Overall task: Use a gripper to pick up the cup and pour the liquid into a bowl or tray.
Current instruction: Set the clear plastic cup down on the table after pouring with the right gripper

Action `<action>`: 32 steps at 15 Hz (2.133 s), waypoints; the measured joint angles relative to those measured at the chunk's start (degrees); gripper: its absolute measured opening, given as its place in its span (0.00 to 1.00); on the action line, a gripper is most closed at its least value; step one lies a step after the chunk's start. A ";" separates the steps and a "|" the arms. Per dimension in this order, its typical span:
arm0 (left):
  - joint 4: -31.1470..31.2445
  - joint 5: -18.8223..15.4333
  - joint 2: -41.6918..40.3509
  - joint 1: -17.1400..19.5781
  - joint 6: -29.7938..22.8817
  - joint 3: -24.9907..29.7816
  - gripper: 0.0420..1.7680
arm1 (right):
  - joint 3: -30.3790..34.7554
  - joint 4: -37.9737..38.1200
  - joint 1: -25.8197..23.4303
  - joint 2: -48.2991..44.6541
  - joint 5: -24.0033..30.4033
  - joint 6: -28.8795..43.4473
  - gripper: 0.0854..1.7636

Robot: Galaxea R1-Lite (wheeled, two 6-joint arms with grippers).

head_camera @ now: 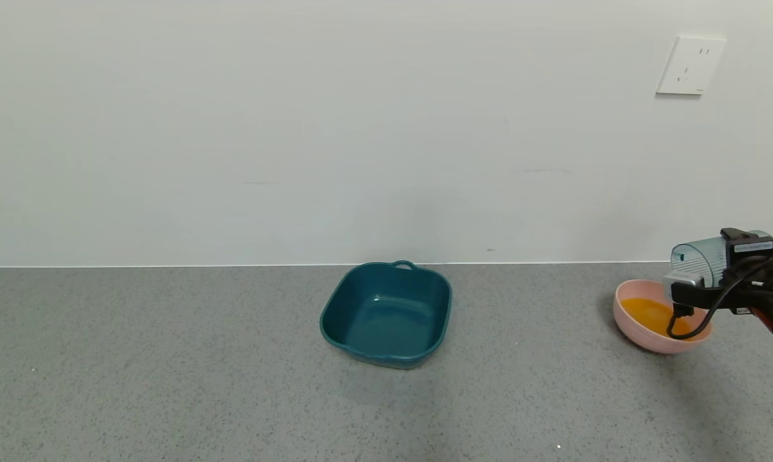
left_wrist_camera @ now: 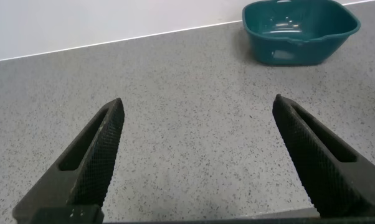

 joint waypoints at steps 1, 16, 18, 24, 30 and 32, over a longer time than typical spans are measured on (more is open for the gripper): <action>0.00 0.00 0.00 -0.02 0.00 0.00 0.97 | 0.07 0.02 -0.06 0.02 0.02 0.00 0.75; -0.02 0.00 0.00 -0.02 -0.02 0.00 0.97 | 5.95 -1.55 -6.64 -0.68 1.65 21.20 0.75; 0.00 0.00 0.00 -0.02 -0.02 0.00 0.97 | 6.56 -2.18 -7.62 -0.88 3.83 26.08 0.75; 0.00 0.00 0.00 -0.02 0.00 0.00 0.97 | 6.80 -2.28 -8.39 -1.87 5.57 41.01 0.75; 0.00 0.00 0.00 0.02 0.00 0.00 0.97 | 5.86 -3.13 -7.20 -3.50 6.36 53.31 0.75; 0.00 0.00 0.00 0.00 0.00 0.00 0.97 | 5.67 -3.15 -6.01 -4.05 6.28 57.44 0.75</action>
